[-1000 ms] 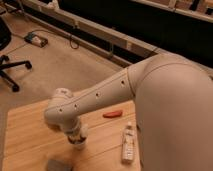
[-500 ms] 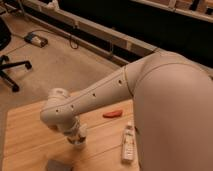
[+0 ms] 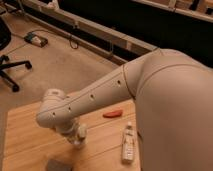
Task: Place the white sponge in the ceramic cup
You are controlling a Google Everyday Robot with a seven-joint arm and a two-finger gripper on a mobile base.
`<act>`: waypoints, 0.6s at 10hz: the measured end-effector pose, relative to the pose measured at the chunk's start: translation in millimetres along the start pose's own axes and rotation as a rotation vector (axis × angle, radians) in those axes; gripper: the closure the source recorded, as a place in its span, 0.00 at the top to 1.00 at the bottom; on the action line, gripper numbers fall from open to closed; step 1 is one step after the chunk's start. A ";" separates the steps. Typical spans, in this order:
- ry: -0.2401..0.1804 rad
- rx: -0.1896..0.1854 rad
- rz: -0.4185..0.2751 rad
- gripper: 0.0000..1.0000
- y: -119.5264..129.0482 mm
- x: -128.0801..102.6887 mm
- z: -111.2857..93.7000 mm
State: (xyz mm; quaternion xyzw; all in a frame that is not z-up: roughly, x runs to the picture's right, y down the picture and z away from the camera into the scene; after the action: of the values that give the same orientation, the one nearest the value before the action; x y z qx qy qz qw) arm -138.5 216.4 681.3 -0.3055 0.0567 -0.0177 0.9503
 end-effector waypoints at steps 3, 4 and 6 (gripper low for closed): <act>-0.051 0.066 0.023 0.00 0.6 5.3 -8.5; -0.076 0.083 0.022 0.00 0.5 6.0 -10.7; -0.159 0.135 0.009 0.00 -1.8 6.2 -18.0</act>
State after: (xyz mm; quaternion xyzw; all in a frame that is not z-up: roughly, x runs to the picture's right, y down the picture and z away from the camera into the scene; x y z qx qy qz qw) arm -134.4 204.1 667.2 -0.2410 -0.0186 0.0073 0.9703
